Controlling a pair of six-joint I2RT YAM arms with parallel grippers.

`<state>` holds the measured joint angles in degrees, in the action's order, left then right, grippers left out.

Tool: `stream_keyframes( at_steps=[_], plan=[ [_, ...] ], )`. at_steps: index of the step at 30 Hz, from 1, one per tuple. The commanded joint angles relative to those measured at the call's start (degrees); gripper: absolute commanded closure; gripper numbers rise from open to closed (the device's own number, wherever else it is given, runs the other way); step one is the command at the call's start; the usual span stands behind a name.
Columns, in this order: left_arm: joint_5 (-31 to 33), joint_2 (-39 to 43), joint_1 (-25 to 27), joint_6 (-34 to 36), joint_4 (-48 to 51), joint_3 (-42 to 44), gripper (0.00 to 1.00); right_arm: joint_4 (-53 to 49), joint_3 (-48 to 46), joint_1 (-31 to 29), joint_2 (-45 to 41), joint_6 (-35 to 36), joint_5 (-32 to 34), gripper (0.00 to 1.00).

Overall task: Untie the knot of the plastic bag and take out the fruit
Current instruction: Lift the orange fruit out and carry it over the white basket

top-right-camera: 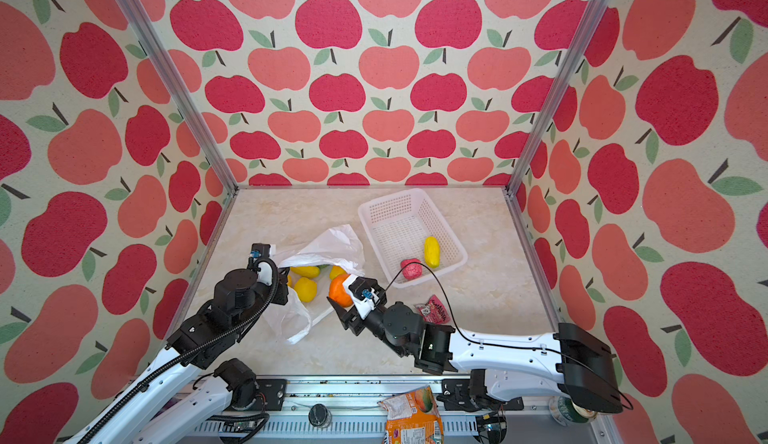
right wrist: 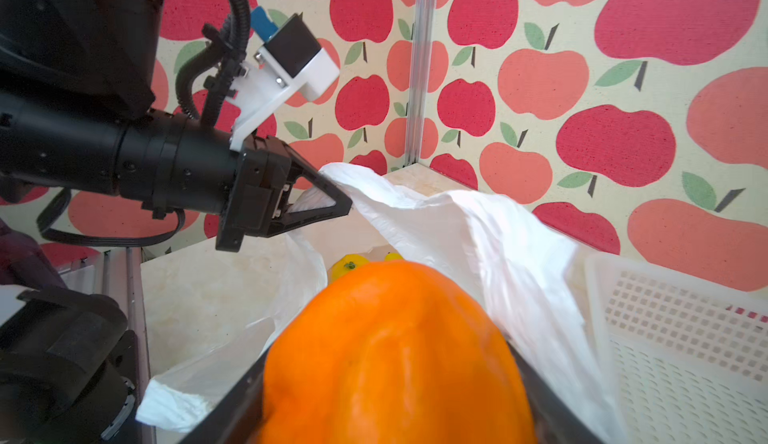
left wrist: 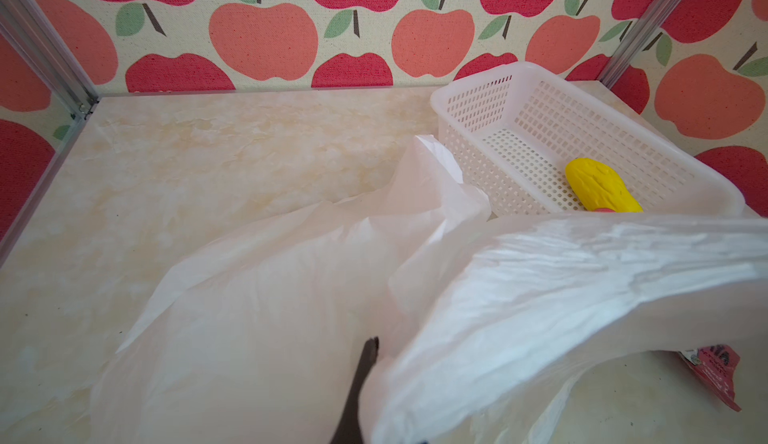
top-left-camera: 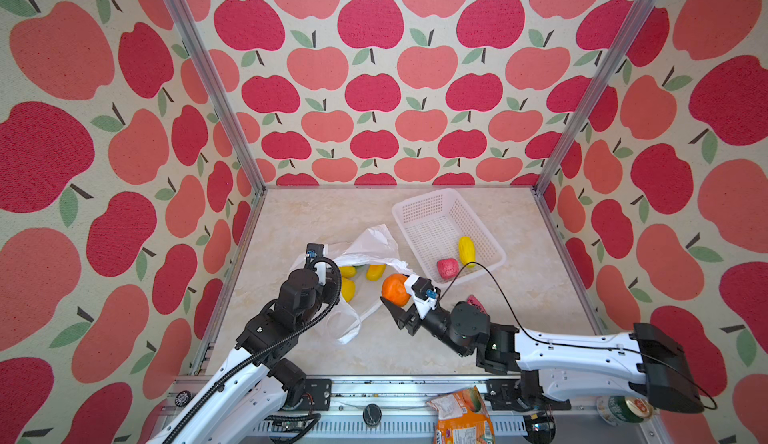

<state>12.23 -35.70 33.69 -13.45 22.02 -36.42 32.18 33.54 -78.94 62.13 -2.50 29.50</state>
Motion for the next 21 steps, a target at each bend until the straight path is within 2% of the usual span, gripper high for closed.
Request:
stream_keyframes(
  at_steps=[1, 6, 11, 15, 21],
  plan=[
    [1.1, -0.3, 0.3, 0.5, -0.2, -0.8, 1.0, -6.0, -2.3, 5.9, -5.1, -3.0, 3.8, 0.64],
    [1.0, -0.4, 0.4, 0.7, -0.3, -0.8, 1.0, -23.5, -0.9, 22.5, -8.9, -15.8, 0.5, 0.68],
    [1.1, -0.2, 0.3, 0.8, -0.5, -0.7, 1.0, -33.9, 2.4, 36.2, -4.7, -21.2, -10.1, 0.68],
    [1.5, -0.2, 0.4, 0.8, 0.2, -1.2, 1.0, -37.4, 5.9, 41.7, 1.5, -21.9, -15.4, 0.72],
    [2.0, -0.2, 0.4, 1.1, -0.3, -1.1, 1.0, -37.4, 9.0, 42.7, 8.4, -19.6, -13.7, 0.71]
  ],
)
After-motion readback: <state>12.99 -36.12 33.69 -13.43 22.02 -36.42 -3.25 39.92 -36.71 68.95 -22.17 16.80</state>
